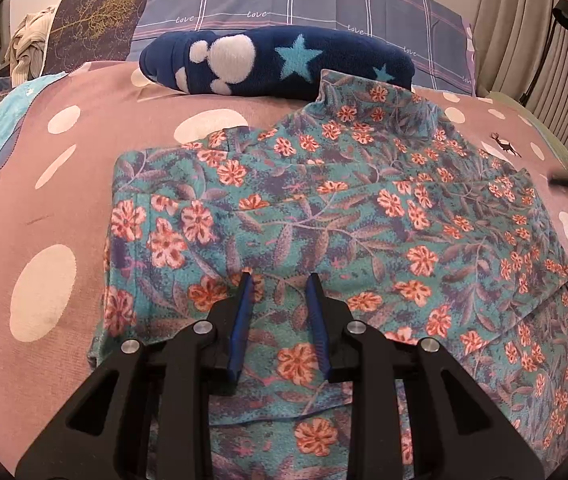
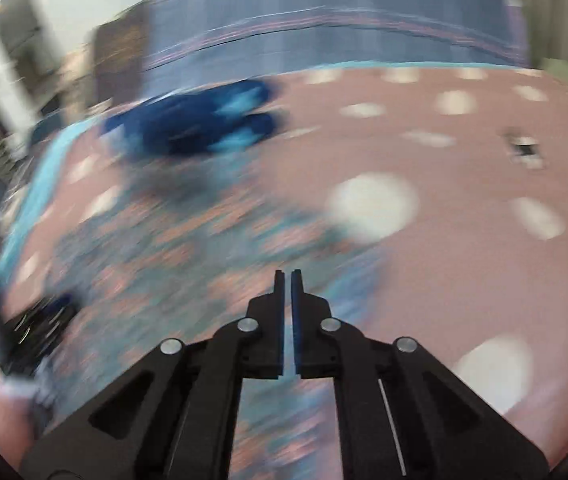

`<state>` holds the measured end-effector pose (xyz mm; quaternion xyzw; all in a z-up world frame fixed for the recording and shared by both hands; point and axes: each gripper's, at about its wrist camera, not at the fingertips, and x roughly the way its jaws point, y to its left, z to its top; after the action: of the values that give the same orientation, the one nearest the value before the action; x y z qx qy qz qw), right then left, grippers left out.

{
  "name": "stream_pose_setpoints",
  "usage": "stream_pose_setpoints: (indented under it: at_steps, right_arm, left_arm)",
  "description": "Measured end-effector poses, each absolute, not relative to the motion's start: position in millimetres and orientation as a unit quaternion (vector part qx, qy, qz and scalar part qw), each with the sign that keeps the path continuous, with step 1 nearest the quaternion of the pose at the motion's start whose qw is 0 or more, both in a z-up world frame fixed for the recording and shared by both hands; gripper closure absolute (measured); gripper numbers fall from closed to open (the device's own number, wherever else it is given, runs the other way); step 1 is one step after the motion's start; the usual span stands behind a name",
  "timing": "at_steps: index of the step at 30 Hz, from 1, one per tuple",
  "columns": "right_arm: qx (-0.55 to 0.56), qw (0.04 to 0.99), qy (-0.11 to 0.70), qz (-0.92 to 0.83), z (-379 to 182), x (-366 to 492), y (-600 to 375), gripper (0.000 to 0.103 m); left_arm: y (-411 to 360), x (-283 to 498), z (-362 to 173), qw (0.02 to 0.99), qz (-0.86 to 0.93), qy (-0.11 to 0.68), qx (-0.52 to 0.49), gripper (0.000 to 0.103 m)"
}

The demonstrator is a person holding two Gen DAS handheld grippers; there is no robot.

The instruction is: Fold small clothes

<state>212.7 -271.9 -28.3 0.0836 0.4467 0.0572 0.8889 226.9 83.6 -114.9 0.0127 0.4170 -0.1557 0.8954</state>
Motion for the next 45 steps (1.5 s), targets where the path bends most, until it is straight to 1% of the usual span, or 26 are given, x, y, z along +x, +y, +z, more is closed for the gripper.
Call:
stream_pose_setpoints:
  at_steps: [1,3,4,5,6,8,11,12,14,15,16,17,18,19,20,21,27,32,33,34,35,41,45]
  right_arm:
    - [0.059,0.885,0.457,0.064,-39,199,-255,0.097]
    - [0.005,0.882,0.47,0.015,-63,185,-244,0.098]
    - [-0.032,0.877,0.479,-0.037,-83,181,-249,0.103]
    - [-0.033,0.887,0.46,-0.04,-101,176,-258,0.103]
    - [-0.012,0.902,0.431,-0.023,-105,167,-266,0.103]
    - [0.002,0.902,0.429,-0.035,-97,160,-267,0.103]
    - [0.014,0.906,0.418,-0.063,-78,141,-258,0.101]
    - [0.026,0.911,0.41,-0.038,-70,132,-254,0.101]
    - [0.015,0.92,0.393,0.0,-60,114,-246,0.098]
    - [0.0,0.92,0.392,0.002,-63,106,-242,0.095]
    - [-0.01,0.916,0.401,-0.003,-69,103,-242,0.087]
    - [-0.017,0.905,0.424,-0.017,-86,102,-245,0.084]
    - [-0.005,0.902,0.432,-0.016,-102,100,-251,0.084]
    - [0.012,0.909,0.418,-0.008,-104,94,-257,0.085]
    - [0.021,0.907,0.42,-0.007,-99,93,-258,0.085]
    - [0.026,0.906,0.422,-0.01,-98,94,-259,0.084]
    - [-0.007,0.906,0.421,-0.029,-96,87,-245,0.083]
    - [0.03,0.907,0.419,-0.023,-99,63,-260,0.082]
    - [0.035,0.907,0.419,-0.021,-98,57,-261,0.081]
    - [0.04,0.907,0.418,-0.019,-98,51,-262,0.077]
    - [0.048,0.906,0.419,-0.017,-98,42,-265,0.073]
    - [0.118,0.899,0.421,0.01,-97,-18,-286,0.067]
    - [0.178,0.892,0.41,0.064,-102,-66,-299,0.065]
  left_arm:
    - [83,227,-115,0.895,-0.155,0.417,0.013,0.074]
    - [82,227,-115,0.895,-0.154,0.417,0.016,0.074]
    - [82,227,-115,0.896,-0.154,0.417,0.018,0.074]
    - [81,227,-115,0.896,-0.154,0.417,0.019,0.074]
    - [81,227,-115,0.896,-0.153,0.417,0.019,0.073]
    - [83,227,-114,0.896,-0.155,0.416,0.013,0.073]
    - [105,219,-100,0.905,-0.141,0.399,-0.038,0.073]
    - [119,211,-92,0.907,-0.15,0.387,-0.069,0.073]
    - [141,193,-84,0.906,-0.168,0.377,-0.097,0.073]
    - [146,187,-86,0.903,-0.17,0.384,-0.093,0.072]
    - [149,181,-92,0.896,-0.17,0.402,-0.079,0.072]
    - [151,176,-100,0.887,-0.171,0.424,-0.064,0.072]
    - [152,168,-112,0.876,-0.18,0.445,-0.051,0.072]
    - [153,159,-115,0.878,-0.187,0.438,-0.045,0.071]
    - [155,151,-113,0.879,-0.197,0.432,-0.047,0.067]
    - [157,149,-112,0.877,-0.2,0.435,-0.05,0.066]
    - [158,136,-112,0.881,-0.187,0.432,-0.042,0.066]
    - [165,112,-113,0.882,-0.193,0.427,-0.042,0.066]
    - [168,105,-112,0.883,-0.194,0.426,-0.044,0.066]
    - [171,99,-112,0.884,-0.19,0.425,-0.043,0.065]
    - [173,93,-111,0.886,-0.184,0.424,-0.04,0.058]
    - [185,40,-113,0.883,-0.194,0.428,-0.004,0.052]
    - [195,3,-116,0.873,-0.242,0.422,-0.024,0.052]
